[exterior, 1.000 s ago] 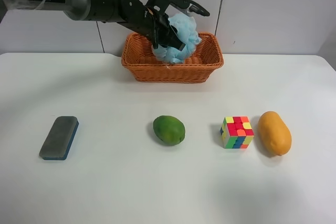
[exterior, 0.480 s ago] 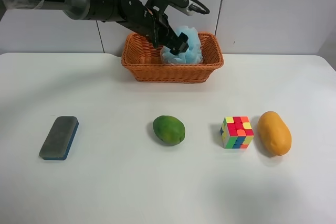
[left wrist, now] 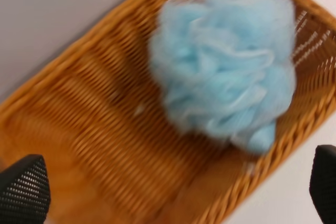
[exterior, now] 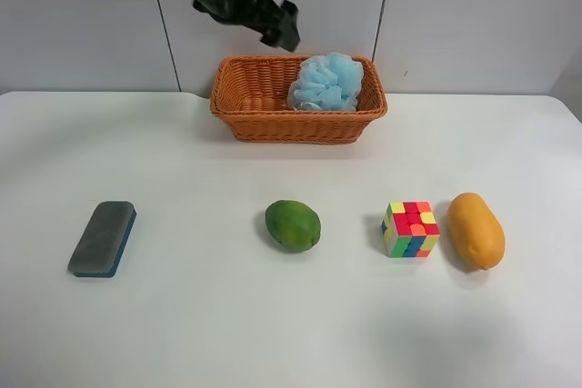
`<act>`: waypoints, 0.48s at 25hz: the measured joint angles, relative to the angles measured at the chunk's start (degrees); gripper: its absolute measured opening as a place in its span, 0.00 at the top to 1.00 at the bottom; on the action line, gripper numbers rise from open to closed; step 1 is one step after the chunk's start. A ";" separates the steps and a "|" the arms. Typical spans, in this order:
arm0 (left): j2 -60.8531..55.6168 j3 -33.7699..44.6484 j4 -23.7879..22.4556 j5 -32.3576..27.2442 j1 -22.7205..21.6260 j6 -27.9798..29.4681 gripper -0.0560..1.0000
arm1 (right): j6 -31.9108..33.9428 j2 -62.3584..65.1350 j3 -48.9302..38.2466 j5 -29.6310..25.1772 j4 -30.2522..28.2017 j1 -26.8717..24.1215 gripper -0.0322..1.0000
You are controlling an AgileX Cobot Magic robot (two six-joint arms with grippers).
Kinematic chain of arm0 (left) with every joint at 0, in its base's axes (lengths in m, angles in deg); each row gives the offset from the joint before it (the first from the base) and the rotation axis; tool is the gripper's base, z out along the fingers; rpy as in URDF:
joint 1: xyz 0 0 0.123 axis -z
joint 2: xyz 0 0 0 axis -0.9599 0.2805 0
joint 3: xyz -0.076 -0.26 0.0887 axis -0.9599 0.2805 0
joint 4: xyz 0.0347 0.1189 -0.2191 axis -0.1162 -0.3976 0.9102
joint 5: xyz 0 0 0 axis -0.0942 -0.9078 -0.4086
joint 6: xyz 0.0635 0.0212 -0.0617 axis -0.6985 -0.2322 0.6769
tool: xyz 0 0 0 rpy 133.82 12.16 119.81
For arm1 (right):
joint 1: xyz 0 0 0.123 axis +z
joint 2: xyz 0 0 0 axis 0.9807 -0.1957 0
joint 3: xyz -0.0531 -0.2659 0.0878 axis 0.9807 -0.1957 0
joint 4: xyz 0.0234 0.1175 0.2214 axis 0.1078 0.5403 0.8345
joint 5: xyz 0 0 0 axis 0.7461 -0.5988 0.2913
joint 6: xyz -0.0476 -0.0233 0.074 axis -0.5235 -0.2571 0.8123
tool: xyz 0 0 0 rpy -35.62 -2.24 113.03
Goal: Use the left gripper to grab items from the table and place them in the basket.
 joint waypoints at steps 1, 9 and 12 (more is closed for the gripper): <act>-2.72 0.00 -2.15 -2.64 -0.71 1.71 0.01 | 0.00 0.00 0.00 0.00 0.00 0.00 0.01; -25.64 0.00 -15.05 -26.14 -7.89 9.15 0.01 | 0.00 0.00 0.00 0.00 0.00 0.00 0.01; -34.16 0.00 -18.22 -31.52 -10.98 10.34 0.01 | 0.00 0.00 0.00 0.00 0.00 0.00 0.01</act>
